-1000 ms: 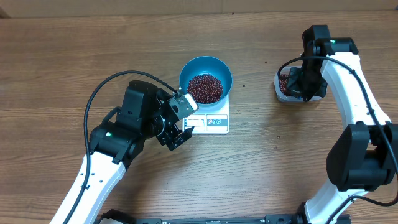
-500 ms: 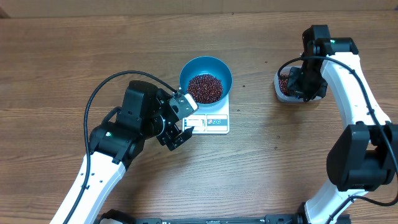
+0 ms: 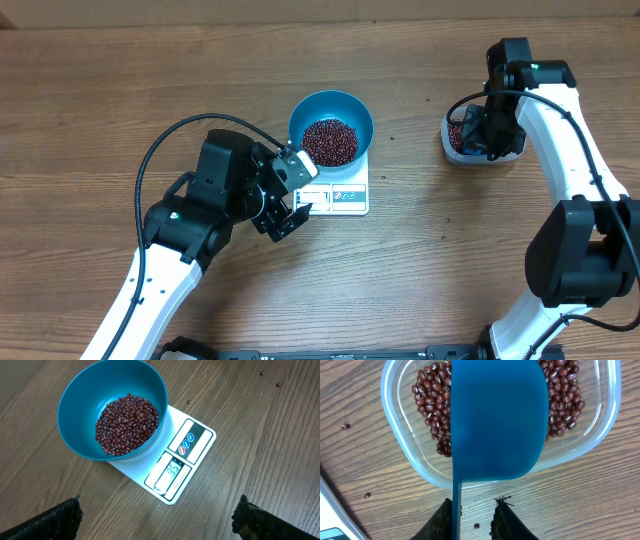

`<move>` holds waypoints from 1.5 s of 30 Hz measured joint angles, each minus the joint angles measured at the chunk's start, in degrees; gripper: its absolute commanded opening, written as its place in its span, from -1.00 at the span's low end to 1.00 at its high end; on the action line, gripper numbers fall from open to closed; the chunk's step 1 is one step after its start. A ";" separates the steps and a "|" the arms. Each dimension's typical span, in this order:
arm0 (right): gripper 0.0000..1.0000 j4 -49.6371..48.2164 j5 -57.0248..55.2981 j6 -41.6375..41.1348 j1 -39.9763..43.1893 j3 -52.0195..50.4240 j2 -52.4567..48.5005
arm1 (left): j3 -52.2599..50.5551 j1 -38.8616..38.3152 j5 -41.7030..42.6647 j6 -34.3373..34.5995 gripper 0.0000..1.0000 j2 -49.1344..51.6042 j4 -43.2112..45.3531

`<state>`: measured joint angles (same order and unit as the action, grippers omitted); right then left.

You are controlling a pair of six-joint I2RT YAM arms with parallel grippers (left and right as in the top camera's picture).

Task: Scoop item into bowl and weigh 150g on scale
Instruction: 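Dip the blue scoop into the bean container with the right gripper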

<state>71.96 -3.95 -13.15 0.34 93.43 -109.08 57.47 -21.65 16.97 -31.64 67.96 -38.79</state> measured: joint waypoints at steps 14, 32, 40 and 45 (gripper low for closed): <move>-0.93 -0.35 -0.94 -0.11 0.00 0.00 0.00 | 0.00 0.00 0.00 0.00 0.99 0.00 0.00; -0.93 -1.53 -5.53 -0.07 1.03 0.00 0.00 | 0.00 0.00 0.00 0.00 0.99 0.00 0.00; -0.92 -1.79 -6.12 0.83 1.55 0.00 0.00 | 0.00 0.00 0.00 0.00 0.99 0.00 0.00; -0.92 -0.81 -6.08 1.22 1.55 0.00 -0.24 | 0.00 0.00 0.00 0.00 0.99 0.00 0.00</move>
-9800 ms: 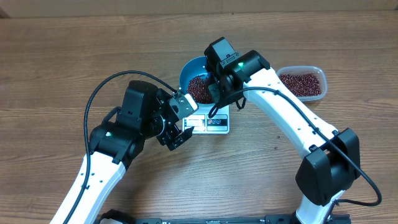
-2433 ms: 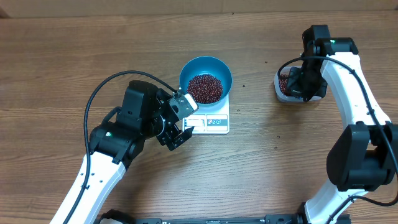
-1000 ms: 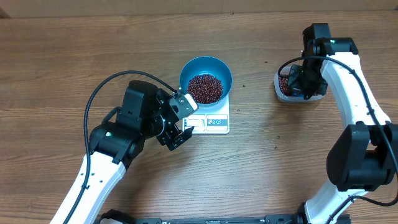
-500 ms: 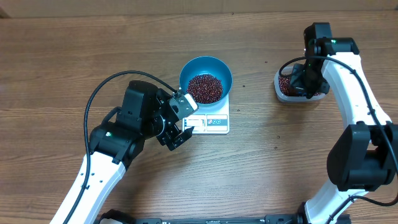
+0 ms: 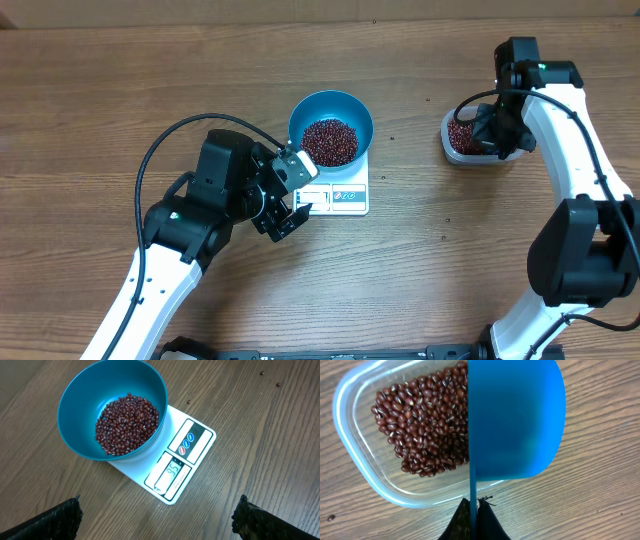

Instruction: Scoop item into bowl and weigh 150g on scale

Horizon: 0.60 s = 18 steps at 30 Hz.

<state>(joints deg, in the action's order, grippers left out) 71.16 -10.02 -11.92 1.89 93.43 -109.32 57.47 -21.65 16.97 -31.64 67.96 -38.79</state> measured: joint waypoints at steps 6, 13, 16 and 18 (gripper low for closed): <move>-0.92 0.44 0.13 0.02 -0.50 0.00 -2.36 | 0.00 0.00 0.00 0.00 0.99 0.00 0.00; -0.92 0.46 0.13 0.44 -2.36 0.00 -2.95 | 0.00 0.00 0.00 0.00 0.99 0.00 0.00; -0.92 0.44 0.13 0.74 -3.19 0.00 -2.95 | 0.00 0.00 0.00 0.00 0.99 0.00 0.00; -0.92 0.50 0.13 0.94 -3.54 0.00 -2.95 | -0.02 0.00 0.00 0.00 0.99 0.00 0.00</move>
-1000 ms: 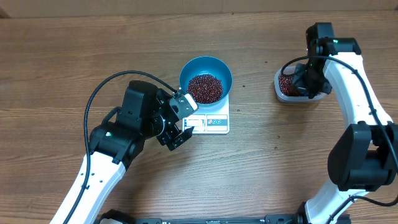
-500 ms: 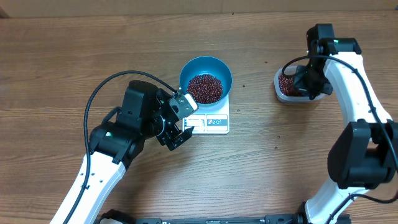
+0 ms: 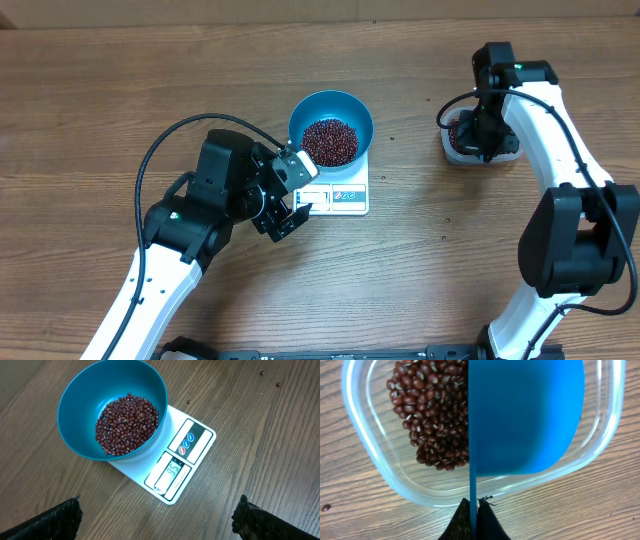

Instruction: Scoop item into bowl and weigh 150g on scale

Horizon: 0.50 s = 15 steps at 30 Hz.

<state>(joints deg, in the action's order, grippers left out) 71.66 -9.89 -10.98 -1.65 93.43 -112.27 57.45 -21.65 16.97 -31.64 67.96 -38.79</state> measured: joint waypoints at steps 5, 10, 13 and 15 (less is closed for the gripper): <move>-0.93 0.44 0.02 0.28 -0.26 0.00 0.00 | 0.02 0.00 0.00 0.00 0.99 0.00 0.00; -0.92 0.26 1.75 1.11 -0.26 0.00 0.00 | 0.02 0.00 0.02 0.00 0.99 0.00 0.00; -0.92 -0.07 3.04 1.53 -0.26 0.00 0.00 | 0.02 0.00 0.00 0.00 0.99 0.00 0.00; -0.92 -0.07 3.61 1.60 -0.26 0.00 0.00 | 0.00 0.00 0.00 0.00 0.99 0.00 0.00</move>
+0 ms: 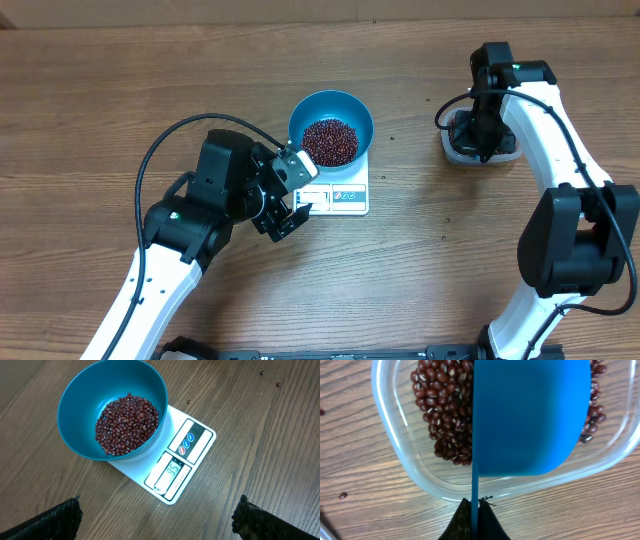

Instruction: Scoop item into bowl and weigh 150g on scale

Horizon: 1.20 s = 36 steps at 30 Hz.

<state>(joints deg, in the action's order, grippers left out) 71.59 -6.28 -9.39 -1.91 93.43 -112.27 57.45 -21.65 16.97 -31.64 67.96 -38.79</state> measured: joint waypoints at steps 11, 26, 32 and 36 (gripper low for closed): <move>-0.92 -0.07 2.56 0.37 0.00 0.00 0.00 | 0.02 0.00 0.00 0.00 0.99 0.00 0.00; -0.92 -0.11 6.03 0.39 0.07 0.00 -1.11 | 0.02 0.00 0.00 0.00 0.99 0.00 0.00; -0.92 -0.17 8.48 0.48 1.27 0.00 -1.16 | 0.02 0.00 0.00 0.00 0.99 0.00 0.00; -0.92 -0.13 12.11 1.11 3.30 0.00 -1.16 | 0.02 0.00 0.00 0.00 0.99 0.00 0.00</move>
<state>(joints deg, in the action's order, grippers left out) 71.46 5.82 -8.27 1.39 93.43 -113.43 57.47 -21.65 16.97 -31.64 67.96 -38.79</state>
